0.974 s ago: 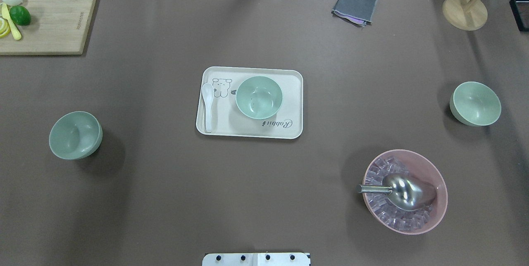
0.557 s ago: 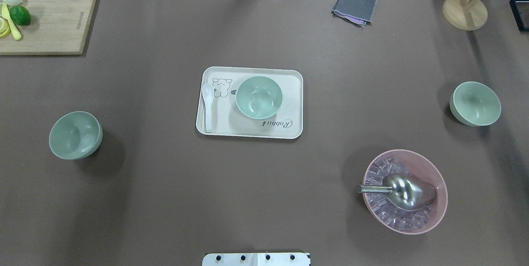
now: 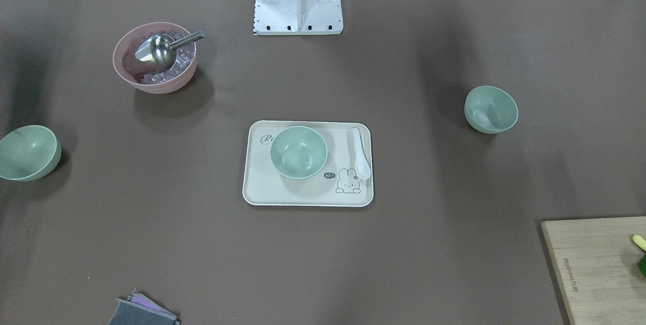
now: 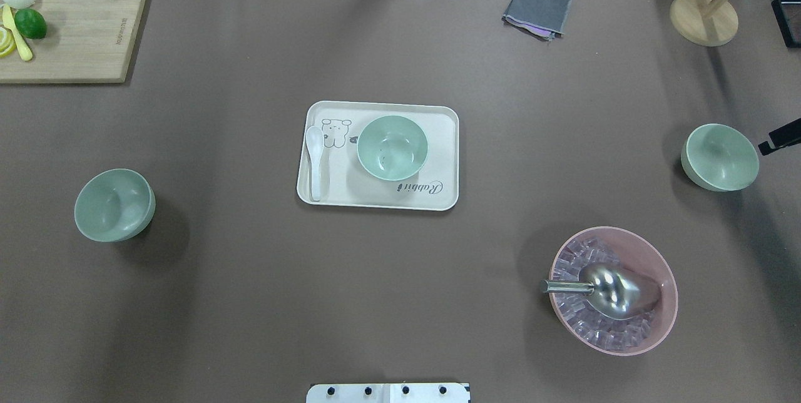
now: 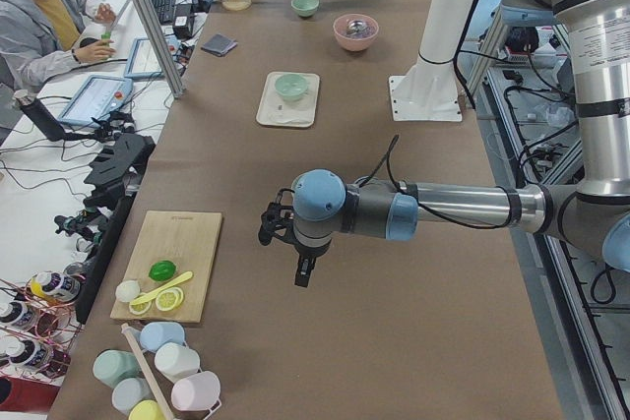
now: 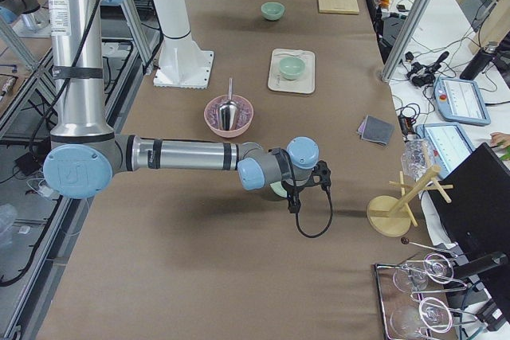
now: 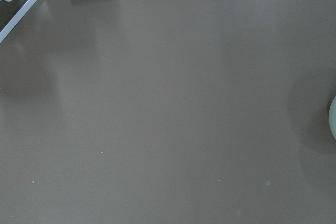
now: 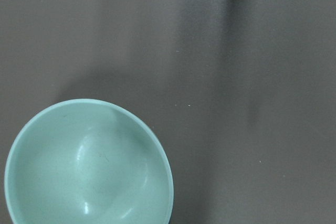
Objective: Stack green bowls together
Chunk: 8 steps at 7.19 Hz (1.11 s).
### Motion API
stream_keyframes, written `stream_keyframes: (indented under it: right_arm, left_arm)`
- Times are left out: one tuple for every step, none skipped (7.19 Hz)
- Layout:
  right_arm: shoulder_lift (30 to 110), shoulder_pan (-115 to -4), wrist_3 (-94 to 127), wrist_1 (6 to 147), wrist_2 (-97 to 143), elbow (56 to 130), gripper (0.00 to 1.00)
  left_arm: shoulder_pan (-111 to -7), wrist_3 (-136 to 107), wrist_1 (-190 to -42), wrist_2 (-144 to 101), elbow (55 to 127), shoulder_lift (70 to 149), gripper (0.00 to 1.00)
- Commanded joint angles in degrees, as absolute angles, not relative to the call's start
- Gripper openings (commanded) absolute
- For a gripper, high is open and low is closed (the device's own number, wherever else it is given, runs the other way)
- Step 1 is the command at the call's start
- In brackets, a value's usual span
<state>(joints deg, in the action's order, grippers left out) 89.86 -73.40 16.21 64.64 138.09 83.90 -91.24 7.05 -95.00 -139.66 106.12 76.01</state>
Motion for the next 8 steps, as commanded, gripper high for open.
stream_keyframes:
  right_arm:
    - [89.9, -71.1, 18.7, 58.4, 137.9, 80.5, 0.96]
    - [89.7, -70.5, 18.7, 58.3, 137.6, 80.0, 0.94]
    - [89.5, -70.1, 18.7, 58.4, 137.3, 79.9, 0.91]
    - [88.3, -70.0, 18.7, 58.4, 137.3, 78.2, 0.87]
    - [87.2, -70.0, 18.8, 58.4, 137.3, 76.7, 0.76]
    - [87.1, -70.0, 18.8, 58.4, 137.3, 76.5, 0.53]
    - [87.1, -70.0, 19.4, 58.4, 137.4, 76.5, 0.15]
    - [87.0, -69.4, 23.7, 58.1, 137.8, 77.2, 0.0]
  left_arm:
    - [-91.0, 7.1, -95.2, -139.7, 106.1, 75.7, 0.98]
    - [-90.3, 7.1, -95.2, -139.6, 105.9, 75.6, 0.98]
    - [-90.3, 7.2, -95.2, -139.5, 105.9, 75.7, 0.98]
    - [-90.0, 7.3, -95.3, -139.5, 105.9, 75.7, 0.98]
    - [-90.0, 7.3, -95.3, -139.6, 106.0, 75.7, 0.98]
    - [-90.0, 7.3, -95.3, -139.5, 106.0, 75.7, 0.98]
    - [-89.8, 7.1, -95.3, -139.5, 105.9, 75.8, 0.98]
    - [-89.0, 6.5, -95.2, -139.6, 105.8, 76.1, 0.98]
